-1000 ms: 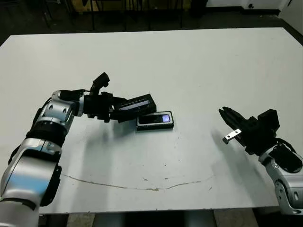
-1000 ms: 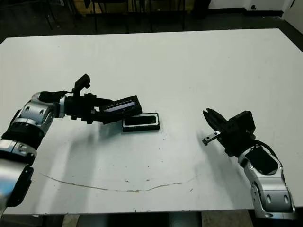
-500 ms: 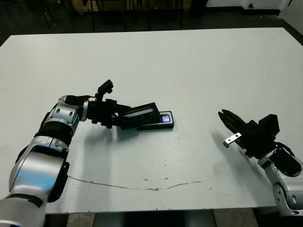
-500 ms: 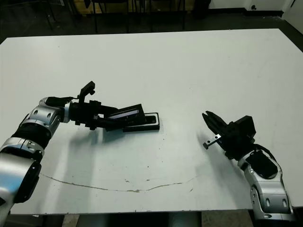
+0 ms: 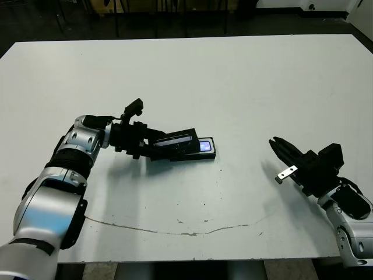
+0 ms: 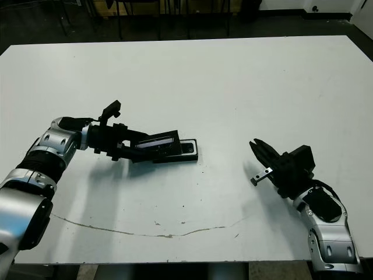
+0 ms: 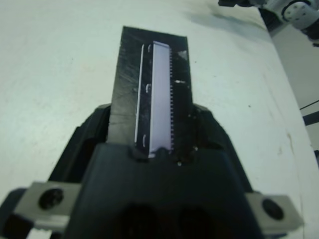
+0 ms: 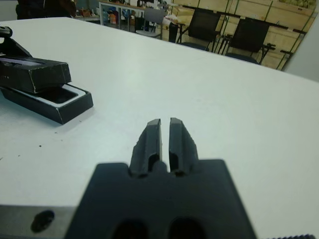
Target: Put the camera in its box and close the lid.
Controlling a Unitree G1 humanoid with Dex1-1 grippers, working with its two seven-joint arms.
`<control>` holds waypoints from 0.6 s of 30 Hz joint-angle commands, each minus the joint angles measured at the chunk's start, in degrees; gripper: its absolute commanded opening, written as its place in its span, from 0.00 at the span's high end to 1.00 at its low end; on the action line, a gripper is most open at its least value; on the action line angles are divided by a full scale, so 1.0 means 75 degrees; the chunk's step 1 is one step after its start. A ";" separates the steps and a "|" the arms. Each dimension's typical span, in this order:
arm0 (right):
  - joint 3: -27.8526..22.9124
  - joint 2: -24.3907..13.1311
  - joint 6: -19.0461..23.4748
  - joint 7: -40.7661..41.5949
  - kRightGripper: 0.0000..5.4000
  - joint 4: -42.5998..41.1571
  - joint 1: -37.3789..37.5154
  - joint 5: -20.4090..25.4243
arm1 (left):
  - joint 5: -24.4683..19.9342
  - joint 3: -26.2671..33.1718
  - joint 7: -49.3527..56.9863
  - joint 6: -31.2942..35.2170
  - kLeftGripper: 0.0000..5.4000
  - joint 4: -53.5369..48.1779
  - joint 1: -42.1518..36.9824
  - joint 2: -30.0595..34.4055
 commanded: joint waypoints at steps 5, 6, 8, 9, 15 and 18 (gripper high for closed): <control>-0.0129 -0.0135 0.0424 -0.0121 1.00 -0.0224 0.0239 0.0004 | 0.0420 -0.0463 -0.0254 -0.0267 0.48 0.0391 0.0179 -0.0645; -0.0137 -0.0135 0.0372 -0.0104 1.00 -0.0185 0.0233 0.0002 | 0.0439 -0.0467 -0.0237 -0.0280 0.48 0.0429 0.0173 -0.0662; -0.0144 -0.0125 0.0291 -0.0078 1.00 -0.0066 0.0204 -0.0006 | 0.0596 -0.0552 -0.0131 -0.0383 0.48 0.0477 0.0149 -0.0669; -0.0155 -0.0123 0.0372 -0.0069 1.00 -0.0071 0.0197 0.0040 | 0.0676 -0.0591 -0.0096 -0.0416 0.48 0.0532 0.0124 -0.0675; -0.0233 -0.0170 0.0585 -0.0069 1.00 -0.0245 0.0216 0.0086 | 0.1225 -0.0921 0.0337 -0.0722 0.48 0.0808 0.0013 -0.0710; -0.0270 -0.0176 0.0569 -0.0066 1.00 -0.0189 0.0196 0.0058 | 0.1354 -0.1027 0.0485 -0.0830 0.48 0.0960 -0.0039 -0.0783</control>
